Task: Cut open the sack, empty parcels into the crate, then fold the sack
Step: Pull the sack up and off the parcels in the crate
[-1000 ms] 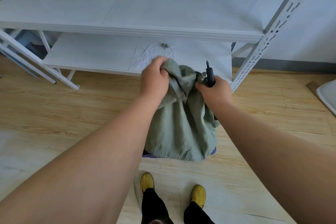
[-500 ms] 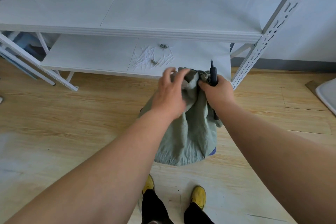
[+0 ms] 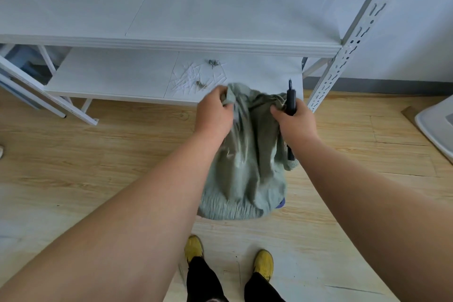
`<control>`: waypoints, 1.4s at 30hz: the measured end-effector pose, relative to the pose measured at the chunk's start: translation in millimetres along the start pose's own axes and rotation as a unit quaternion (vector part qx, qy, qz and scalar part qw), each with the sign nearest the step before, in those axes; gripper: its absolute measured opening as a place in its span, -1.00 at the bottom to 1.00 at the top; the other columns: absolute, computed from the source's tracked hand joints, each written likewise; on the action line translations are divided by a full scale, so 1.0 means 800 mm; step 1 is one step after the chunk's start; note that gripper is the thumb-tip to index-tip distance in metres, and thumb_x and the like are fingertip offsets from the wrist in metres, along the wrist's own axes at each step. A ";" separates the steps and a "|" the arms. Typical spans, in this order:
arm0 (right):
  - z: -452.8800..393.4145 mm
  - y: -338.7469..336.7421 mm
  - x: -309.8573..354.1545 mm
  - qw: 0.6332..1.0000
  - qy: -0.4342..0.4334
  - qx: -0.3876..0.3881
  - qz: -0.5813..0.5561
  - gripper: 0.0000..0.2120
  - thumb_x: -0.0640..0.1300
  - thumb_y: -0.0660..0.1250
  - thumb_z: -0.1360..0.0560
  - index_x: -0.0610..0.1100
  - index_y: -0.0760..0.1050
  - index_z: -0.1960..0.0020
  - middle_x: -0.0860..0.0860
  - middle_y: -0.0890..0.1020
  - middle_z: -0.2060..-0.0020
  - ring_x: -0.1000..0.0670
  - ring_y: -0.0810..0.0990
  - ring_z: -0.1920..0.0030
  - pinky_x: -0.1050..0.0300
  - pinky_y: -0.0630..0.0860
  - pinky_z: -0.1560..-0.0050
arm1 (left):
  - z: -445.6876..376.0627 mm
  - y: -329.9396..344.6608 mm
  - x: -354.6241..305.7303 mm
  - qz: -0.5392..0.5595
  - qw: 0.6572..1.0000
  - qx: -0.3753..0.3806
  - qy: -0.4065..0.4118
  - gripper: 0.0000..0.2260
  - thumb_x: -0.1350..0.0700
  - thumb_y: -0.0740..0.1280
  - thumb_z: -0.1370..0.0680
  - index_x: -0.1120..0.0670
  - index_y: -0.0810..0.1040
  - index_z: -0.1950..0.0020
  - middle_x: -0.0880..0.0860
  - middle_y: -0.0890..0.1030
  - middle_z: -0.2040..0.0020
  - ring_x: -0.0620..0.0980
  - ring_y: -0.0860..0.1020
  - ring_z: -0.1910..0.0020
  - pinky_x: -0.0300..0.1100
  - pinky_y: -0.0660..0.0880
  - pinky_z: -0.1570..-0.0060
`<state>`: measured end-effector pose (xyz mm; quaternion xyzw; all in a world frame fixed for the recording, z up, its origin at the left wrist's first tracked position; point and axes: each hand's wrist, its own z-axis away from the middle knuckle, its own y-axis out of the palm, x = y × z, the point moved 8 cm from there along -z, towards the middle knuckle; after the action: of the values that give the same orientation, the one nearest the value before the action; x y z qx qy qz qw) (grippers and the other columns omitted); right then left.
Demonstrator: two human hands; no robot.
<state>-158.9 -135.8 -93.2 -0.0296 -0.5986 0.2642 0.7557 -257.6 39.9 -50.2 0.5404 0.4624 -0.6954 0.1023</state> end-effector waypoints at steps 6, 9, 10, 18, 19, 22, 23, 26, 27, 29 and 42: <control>0.001 -0.011 0.004 1.000 -0.009 -0.028 -0.010 -0.84 -0.06 0.33 -0.54 -0.12 0.41 0.06 0.03 0.45 0.30 0.04 0.41 0.30 0.15 0.38 0.27 | 0.005 -0.007 -0.008 0.018 0.999 -0.030 0.002 -0.85 0.21 0.25 -0.60 0.07 0.53 -0.13 -0.05 0.60 0.02 -0.13 0.57 0.07 -0.39 0.42 0.13; 0.003 -0.008 0.003 1.000 -0.014 -0.014 -0.002 -0.86 -0.07 0.33 -0.54 -0.10 0.40 0.06 0.03 0.45 0.29 0.04 0.42 0.30 0.16 0.39 0.28 | 0.012 -0.005 0.031 -0.071 0.996 -0.019 -0.046 -0.79 0.26 0.22 -0.58 0.07 0.52 -0.15 -0.01 0.57 -0.01 0.02 0.57 -0.01 -0.21 0.40 0.11; 0.005 -0.008 0.005 1.000 -0.017 -0.012 -0.008 -0.87 -0.07 0.33 -0.54 -0.10 0.41 0.06 0.03 0.45 0.29 0.04 0.42 0.29 0.16 0.39 0.27 | 0.013 -0.019 0.030 -0.058 0.995 -0.065 -0.043 -0.76 0.29 0.21 -0.56 0.05 0.51 -0.15 -0.02 0.54 -0.01 0.02 0.55 0.01 -0.20 0.40 0.13; 0.013 0.012 0.011 0.994 -0.013 0.112 0.000 -0.79 -0.24 0.33 -0.50 0.08 0.49 0.13 0.02 0.50 0.35 0.00 0.45 0.33 0.10 0.44 0.23 | 0.026 0.048 0.012 -0.282 0.932 0.209 0.086 0.01 0.38 0.42 -0.37 -0.22 -0.11 -0.54 -0.09 -0.08 -0.55 0.09 0.16 -0.49 -0.04 0.41 -0.29; 0.014 0.013 0.013 0.993 -0.014 0.121 -0.011 -0.76 -0.27 0.33 -0.50 0.07 0.48 0.15 0.03 0.49 0.38 0.02 0.44 0.38 0.14 0.42 0.27 | 0.031 0.058 0.012 -0.284 0.920 0.256 0.089 0.02 0.29 0.48 -0.37 -0.22 -0.13 -0.54 -0.08 -0.06 -0.57 0.10 0.13 -0.51 0.00 0.35 -0.36; 0.016 0.010 0.024 0.992 -0.024 0.117 -0.050 -0.78 -0.30 0.31 -0.51 0.03 0.48 0.15 0.05 0.49 0.39 0.09 0.43 0.42 0.21 0.40 0.33 | 0.040 0.073 0.030 -0.257 0.914 0.313 0.035 -0.21 -0.03 0.53 -0.36 -0.10 0.21 -0.50 0.04 0.38 -0.44 0.10 0.35 -0.41 0.06 0.37 -0.34; 0.017 0.010 0.030 0.991 -0.034 0.118 -0.051 -0.80 -0.28 0.32 -0.52 0.02 0.49 0.13 0.06 0.49 0.39 0.11 0.44 0.42 0.24 0.41 0.33 | 0.036 0.072 0.036 -0.233 0.926 0.298 0.011 -0.41 -0.10 0.51 -0.37 -0.08 0.43 -0.36 0.02 0.55 -0.28 0.08 0.49 -0.28 0.04 0.46 -0.24; 0.016 0.005 0.043 0.992 -0.065 0.099 -0.051 -0.88 -0.18 0.36 -0.51 0.02 0.49 0.14 0.08 0.49 0.39 0.11 0.45 0.39 0.21 0.43 0.26 | 0.022 0.049 0.023 -0.175 0.968 0.181 -0.008 -0.88 -0.04 0.38 -0.48 -0.02 0.60 0.07 -0.08 0.61 0.19 0.01 0.59 0.11 -0.16 0.50 0.13; 0.014 0.000 0.047 0.992 -0.074 0.082 -0.061 -0.86 -0.14 0.38 -0.51 0.02 0.48 0.18 0.08 0.49 0.39 0.09 0.46 0.37 0.17 0.44 0.23 | 0.017 0.036 0.011 -0.144 0.983 0.116 0.003 -0.92 0.03 0.35 -0.52 0.01 0.57 0.11 -0.07 0.58 0.23 0.00 0.56 0.16 -0.20 0.43 0.21; 0.009 -0.005 0.057 0.991 -0.088 0.066 -0.075 -0.86 -0.09 0.40 -0.50 0.00 0.47 0.19 0.08 0.50 0.38 0.07 0.47 0.36 0.14 0.46 0.21 | 0.013 0.016 -0.009 -0.070 0.997 0.021 0.025 -0.94 0.12 0.32 -0.54 0.07 0.57 0.08 0.01 0.59 0.16 0.00 0.53 0.17 -0.21 0.42 0.21; 0.009 -0.004 0.095 0.989 -0.094 0.043 -0.108 -0.78 -0.04 0.39 -0.50 -0.15 0.42 0.15 -0.03 0.47 0.46 0.03 0.43 0.55 0.19 0.44 0.43 | 0.006 -0.015 -0.036 0.054 0.994 -0.073 0.066 -0.79 0.17 0.34 -0.55 0.06 0.55 -0.18 -0.05 0.59 -0.05 -0.16 0.53 0.03 -0.58 0.34 0.18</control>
<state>-153.2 -107.3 -22.6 0.0925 -0.6551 0.2081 0.7204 -257.2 32.8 -19.2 0.6003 0.4879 -0.6162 0.1477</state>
